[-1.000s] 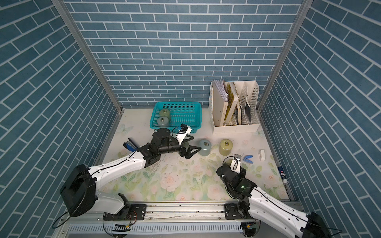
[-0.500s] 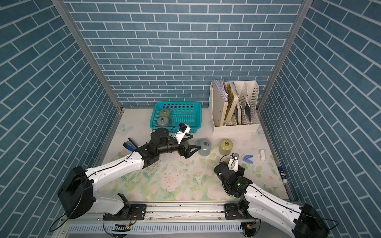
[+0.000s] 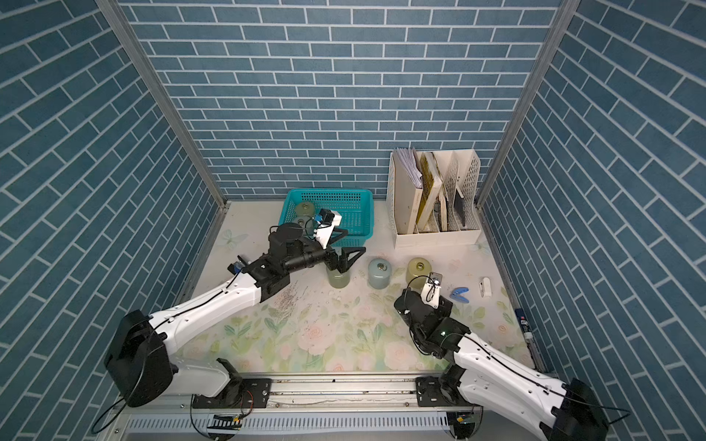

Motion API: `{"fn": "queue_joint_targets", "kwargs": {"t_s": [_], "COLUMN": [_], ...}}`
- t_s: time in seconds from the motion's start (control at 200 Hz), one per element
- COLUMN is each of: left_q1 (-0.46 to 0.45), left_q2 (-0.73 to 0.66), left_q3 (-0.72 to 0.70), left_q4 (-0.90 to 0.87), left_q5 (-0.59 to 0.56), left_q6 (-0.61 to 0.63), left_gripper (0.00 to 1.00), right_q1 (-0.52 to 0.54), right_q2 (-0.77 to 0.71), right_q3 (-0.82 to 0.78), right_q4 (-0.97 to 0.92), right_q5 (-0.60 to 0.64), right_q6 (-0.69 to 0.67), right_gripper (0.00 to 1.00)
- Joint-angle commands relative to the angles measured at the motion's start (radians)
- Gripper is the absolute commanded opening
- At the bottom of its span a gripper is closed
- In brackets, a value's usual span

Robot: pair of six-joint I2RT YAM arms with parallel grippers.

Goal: Take the tea canister out of the basket
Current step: Place the tea canister at the center of the board.

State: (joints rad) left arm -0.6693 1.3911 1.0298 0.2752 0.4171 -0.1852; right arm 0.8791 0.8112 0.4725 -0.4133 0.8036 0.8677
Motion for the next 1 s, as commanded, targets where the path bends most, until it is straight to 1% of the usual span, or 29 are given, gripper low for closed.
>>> {"fn": "queue_joint_targets", "kwargs": {"t_s": [0.0, 0.095, 0.14, 0.18, 0.26, 0.32, 0.415, 0.5, 0.56, 0.63, 0.695, 0.77, 0.885, 0.995], "left_q1": [0.026, 0.035, 0.042, 0.053, 0.102, 0.162, 0.260, 0.328, 0.381, 0.447, 0.490, 0.525, 0.555, 0.569], "left_q2": [-0.014, -0.022, -0.028, -0.037, -0.053, -0.070, -0.082, -0.052, -0.035, -0.063, -0.093, -0.094, -0.084, -0.092], "left_q3": [0.018, 0.016, 0.016, 0.021, 0.027, 0.017, 0.006, 0.055, 0.067, 0.021, -0.015, -0.012, -0.020, -0.028], "left_q4": [-0.036, -0.049, -0.055, -0.070, -0.101, -0.097, -0.107, -0.205, -0.246, -0.208, -0.183, -0.214, -0.220, -0.229], "left_q5": [-0.009, -0.014, -0.033, -0.075, -0.149, -0.163, -0.174, -0.221, -0.230, -0.224, -0.234, -0.248, -0.228, -0.262], "left_q6": [0.024, 0.028, 0.027, 0.023, 0.002, -0.038, -0.088, -0.098, -0.114, -0.149, -0.154, -0.157, -0.186, -0.211], "left_gripper": [1.00, 1.00, 1.00, 1.00, 1.00, 1.00, 1.00, 1.00, 1.00, 1.00, 1.00, 1.00, 1.00, 1.00], "right_q1": [0.004, 0.004, 0.003, 0.003, 0.003, 0.003, 0.003, 0.004, 0.001, -0.017, -0.030, -0.032, -0.031, -0.034], "right_q2": [0.000, 0.003, 0.009, 0.028, 0.117, 0.216, 0.412, 0.544, 0.626, 0.718, 0.830, 0.982, 1.253, 1.517], "right_q3": [0.023, 0.037, 0.053, 0.078, 0.181, 0.305, 0.503, 0.626, 0.699, 0.807, 0.942, 1.129, 1.481, 1.864], "right_q4": [-0.073, -0.060, -0.026, 0.013, 0.066, 0.083, 0.102, 0.159, 0.201, 0.209, 0.203, 0.152, 0.014, -0.124], "right_q5": [0.034, 0.027, 0.020, 0.010, -0.017, -0.054, -0.160, -0.284, -0.392, -0.522, -0.637, -0.705, -0.737, -0.758], "right_q6": [0.011, 0.003, -0.042, -0.096, -0.202, -0.284, -0.409, -0.501, -0.541, -0.544, -0.551, -0.562, -0.564, -0.551], "right_gripper": [1.00, 1.00, 1.00, 1.00, 1.00, 1.00, 1.00, 1.00, 1.00, 1.00, 1.00, 1.00, 1.00, 1.00]}}
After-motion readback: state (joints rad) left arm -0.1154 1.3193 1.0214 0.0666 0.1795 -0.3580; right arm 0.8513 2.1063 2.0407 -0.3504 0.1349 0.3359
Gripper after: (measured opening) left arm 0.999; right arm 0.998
